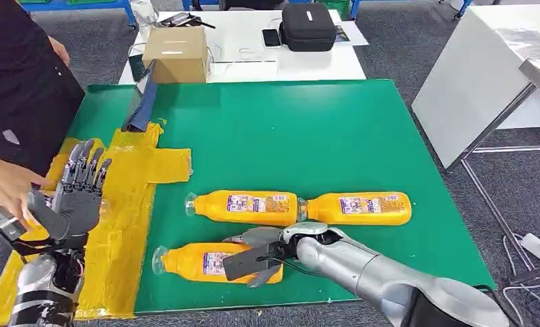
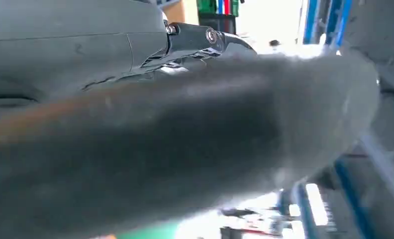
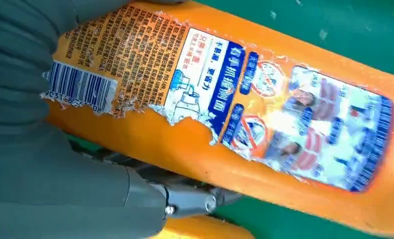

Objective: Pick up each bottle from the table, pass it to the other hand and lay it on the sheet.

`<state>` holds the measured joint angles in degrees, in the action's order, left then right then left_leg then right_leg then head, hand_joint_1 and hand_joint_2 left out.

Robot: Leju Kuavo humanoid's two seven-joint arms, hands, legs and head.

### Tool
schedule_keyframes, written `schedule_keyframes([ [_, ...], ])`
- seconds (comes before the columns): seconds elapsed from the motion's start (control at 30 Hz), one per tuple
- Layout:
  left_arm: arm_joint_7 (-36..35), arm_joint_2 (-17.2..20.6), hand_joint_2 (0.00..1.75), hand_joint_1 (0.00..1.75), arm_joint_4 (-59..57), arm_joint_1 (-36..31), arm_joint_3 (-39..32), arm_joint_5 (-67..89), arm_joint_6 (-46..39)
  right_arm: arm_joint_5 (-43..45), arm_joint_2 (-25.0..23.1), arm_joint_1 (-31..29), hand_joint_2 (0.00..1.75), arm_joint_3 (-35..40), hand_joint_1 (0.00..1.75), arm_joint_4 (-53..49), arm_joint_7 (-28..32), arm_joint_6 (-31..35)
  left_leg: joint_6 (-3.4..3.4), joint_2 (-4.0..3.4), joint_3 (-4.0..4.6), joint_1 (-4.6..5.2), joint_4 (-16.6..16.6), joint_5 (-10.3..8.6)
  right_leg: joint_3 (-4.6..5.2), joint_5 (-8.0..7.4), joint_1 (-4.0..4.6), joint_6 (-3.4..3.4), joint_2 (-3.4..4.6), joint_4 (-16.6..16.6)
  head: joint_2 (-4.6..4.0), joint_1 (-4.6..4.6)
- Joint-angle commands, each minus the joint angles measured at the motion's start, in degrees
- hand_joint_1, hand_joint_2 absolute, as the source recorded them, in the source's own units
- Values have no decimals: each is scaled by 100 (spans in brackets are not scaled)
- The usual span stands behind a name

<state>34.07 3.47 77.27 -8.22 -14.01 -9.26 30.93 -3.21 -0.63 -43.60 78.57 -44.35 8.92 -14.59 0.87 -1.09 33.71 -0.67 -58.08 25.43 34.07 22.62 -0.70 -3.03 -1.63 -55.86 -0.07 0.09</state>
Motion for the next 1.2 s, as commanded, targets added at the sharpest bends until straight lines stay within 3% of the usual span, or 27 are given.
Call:
schedule_keyframes([
  [0.03,-315,-738,175,0,1418,897,-567,-468,36,587,147,2687,175,-3703,175,-3082,988,1347,0,4,-5,-2,7,7,-6,6,1,7,11,8,0,-2],
  [0.1,-334,-853,175,0,1678,1042,-532,-325,-79,451,-91,3259,175,-4296,175,-3961,872,1305,-2,9,9,-5,-1,18,4,18,4,10,11,0,0,-4],
  [0.2,-452,-900,175,0,1696,1051,-430,-275,-218,165,-409,3553,175,-4639,175,-4292,1038,1308,-2,30,36,2,-9,21,27,33,-2,15,-5,-19,0,-4],
  [0.3,-488,-904,175,0,1710,1038,-274,-121,-332,35,-484,3542,175,-4666,175,-4288,1067,1339,-1,36,78,2,-5,6,63,17,-2,14,-20,-8,0,-2],
  [0.67,-524,-884,175,0,1928,1209,265,-9,-293,-87,-591,3403,175,-4718,175,-4087,1122,1349,-2,36,58,6,6,7,52,18,-6,24,-10,-1,0,-2],
  [0.9,-655,-646,175,0,2186,1448,1496,104,-231,-296,-788,2789,175,-4217,175,-2968,719,1060,-2,24,60,7,4,5,57,12,-6,20,-1,-3,0,-5],
  [1.2,-1040,-280,175,0,1787,1242,2169,-659,195,-750,-1042,1586,175,-2645,175,-1047,208,530,-8,11,52,6,13,2,56,7,-5,29,15,-2,0,-4],
])
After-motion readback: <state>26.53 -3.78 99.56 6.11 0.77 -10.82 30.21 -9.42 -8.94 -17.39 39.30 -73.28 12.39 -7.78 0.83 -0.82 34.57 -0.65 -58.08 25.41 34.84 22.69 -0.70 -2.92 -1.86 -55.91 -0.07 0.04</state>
